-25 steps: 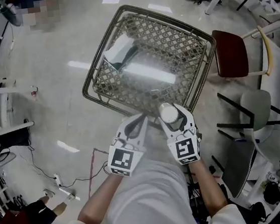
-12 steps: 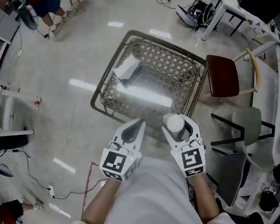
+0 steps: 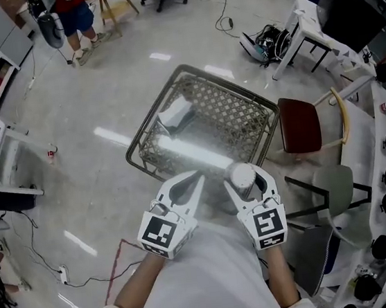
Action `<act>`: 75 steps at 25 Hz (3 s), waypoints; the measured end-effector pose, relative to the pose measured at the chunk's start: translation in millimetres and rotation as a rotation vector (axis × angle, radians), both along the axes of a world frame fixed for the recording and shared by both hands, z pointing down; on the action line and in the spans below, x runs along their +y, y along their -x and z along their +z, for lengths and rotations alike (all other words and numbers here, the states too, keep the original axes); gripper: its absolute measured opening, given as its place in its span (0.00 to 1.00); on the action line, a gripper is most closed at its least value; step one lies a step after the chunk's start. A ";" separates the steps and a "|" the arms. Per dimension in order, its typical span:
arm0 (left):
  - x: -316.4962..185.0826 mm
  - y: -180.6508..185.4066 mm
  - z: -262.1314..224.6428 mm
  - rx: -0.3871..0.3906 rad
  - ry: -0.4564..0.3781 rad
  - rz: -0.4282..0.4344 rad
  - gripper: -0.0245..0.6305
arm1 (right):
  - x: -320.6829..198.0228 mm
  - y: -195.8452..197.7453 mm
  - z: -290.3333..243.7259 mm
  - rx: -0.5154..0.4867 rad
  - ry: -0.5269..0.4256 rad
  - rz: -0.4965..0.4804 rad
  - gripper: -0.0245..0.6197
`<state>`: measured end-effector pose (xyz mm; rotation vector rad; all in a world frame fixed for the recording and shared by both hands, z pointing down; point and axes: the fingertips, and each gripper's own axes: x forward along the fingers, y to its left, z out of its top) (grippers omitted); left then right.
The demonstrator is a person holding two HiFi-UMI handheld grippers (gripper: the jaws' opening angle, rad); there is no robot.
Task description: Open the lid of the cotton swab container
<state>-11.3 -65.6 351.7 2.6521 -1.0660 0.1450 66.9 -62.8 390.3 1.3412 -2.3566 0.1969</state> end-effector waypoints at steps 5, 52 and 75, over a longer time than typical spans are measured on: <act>6.5 -4.5 -9.1 0.012 -0.016 0.029 0.05 | 3.5 0.8 -3.6 -0.024 0.007 -0.014 0.42; 24.5 -51.2 -36.0 -0.229 -0.281 0.294 0.43 | 10.5 62.1 -13.8 0.043 0.065 -0.270 0.40; 33.4 -54.5 -54.3 -0.046 -0.166 0.378 0.44 | 2.5 46.1 -7.9 0.088 0.043 -0.222 0.40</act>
